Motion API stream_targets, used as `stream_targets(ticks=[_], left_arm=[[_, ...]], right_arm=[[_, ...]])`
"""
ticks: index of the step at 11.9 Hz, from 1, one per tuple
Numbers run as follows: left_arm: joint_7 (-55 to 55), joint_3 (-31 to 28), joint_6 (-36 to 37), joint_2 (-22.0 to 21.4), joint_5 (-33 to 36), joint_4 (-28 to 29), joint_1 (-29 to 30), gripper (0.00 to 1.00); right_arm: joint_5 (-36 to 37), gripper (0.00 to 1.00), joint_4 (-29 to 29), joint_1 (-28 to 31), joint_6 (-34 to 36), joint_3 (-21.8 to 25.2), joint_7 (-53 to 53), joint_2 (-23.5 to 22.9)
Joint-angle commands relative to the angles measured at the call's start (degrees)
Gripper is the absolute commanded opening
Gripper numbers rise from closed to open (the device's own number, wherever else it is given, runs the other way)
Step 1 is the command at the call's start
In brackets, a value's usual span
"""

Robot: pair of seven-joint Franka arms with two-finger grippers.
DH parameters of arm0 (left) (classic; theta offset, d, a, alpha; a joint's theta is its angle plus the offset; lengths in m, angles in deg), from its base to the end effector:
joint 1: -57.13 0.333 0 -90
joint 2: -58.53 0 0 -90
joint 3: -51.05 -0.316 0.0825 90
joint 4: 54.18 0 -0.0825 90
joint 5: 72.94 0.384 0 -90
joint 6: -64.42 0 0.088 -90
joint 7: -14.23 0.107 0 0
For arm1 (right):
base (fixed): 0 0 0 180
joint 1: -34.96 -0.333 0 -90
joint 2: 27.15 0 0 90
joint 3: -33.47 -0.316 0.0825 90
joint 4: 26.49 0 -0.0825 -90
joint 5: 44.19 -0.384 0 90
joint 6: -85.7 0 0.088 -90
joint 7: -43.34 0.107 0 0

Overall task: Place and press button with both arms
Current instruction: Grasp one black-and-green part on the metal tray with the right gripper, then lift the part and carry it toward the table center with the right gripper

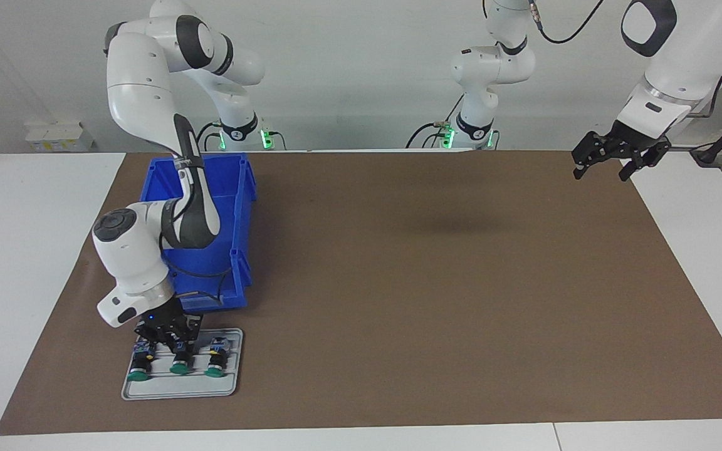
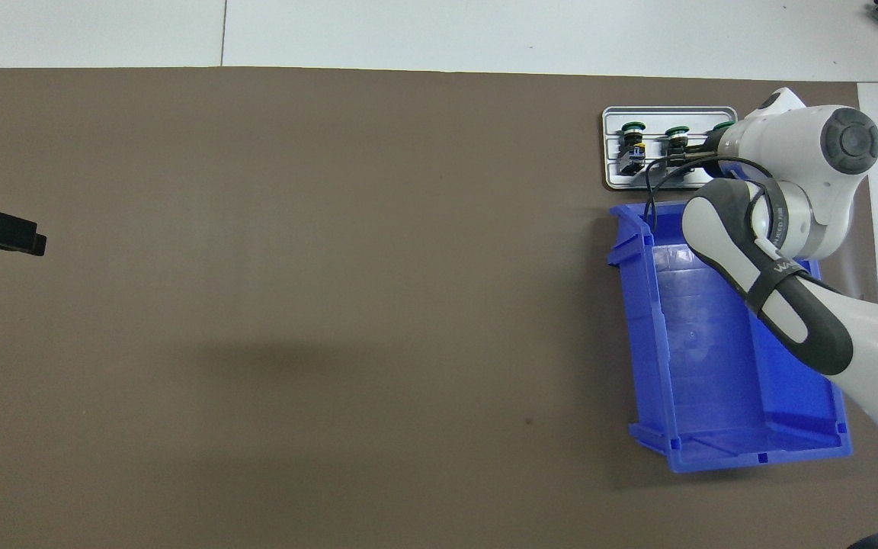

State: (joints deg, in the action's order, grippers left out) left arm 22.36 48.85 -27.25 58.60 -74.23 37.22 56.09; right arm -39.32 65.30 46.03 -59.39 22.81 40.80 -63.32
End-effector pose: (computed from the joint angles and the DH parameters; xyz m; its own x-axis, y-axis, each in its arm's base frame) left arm 0.5572 0.0089 0.6149 0.9927 -0.1207 0.0066 -0.1208 -0.9924 0.0217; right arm 0.7221 -0.0259 0.2982 0.9507 0.0404 0.3074 0.0515 -0.9983 -0.0282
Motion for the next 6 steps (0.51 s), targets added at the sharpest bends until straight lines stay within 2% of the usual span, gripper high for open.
stream_targets(ticks=[1, 5, 6], left_arm=[[-0.6, 0.4, -0.8, -1.6, 0.9, 1.9, 0.4, 1.0], [-0.6, 0.4, -0.8, -1.6, 1.0, 1.9, 0.4, 1.0], [-0.6, 0.4, -0.8, -1.6, 1.0, 1.9, 0.4, 1.0]], right_arm=[[-0.2, 0.15, -2.1, 0.4, 2.7, -0.4, -1.1, -0.1], [-0.1, 0.0, -10.0, 0.6, 15.1, -1.0, -1.1, 0.5], [-0.3, 0.0, -11.6, 0.9, 18.6, -2.0, -0.8, 1.2]])
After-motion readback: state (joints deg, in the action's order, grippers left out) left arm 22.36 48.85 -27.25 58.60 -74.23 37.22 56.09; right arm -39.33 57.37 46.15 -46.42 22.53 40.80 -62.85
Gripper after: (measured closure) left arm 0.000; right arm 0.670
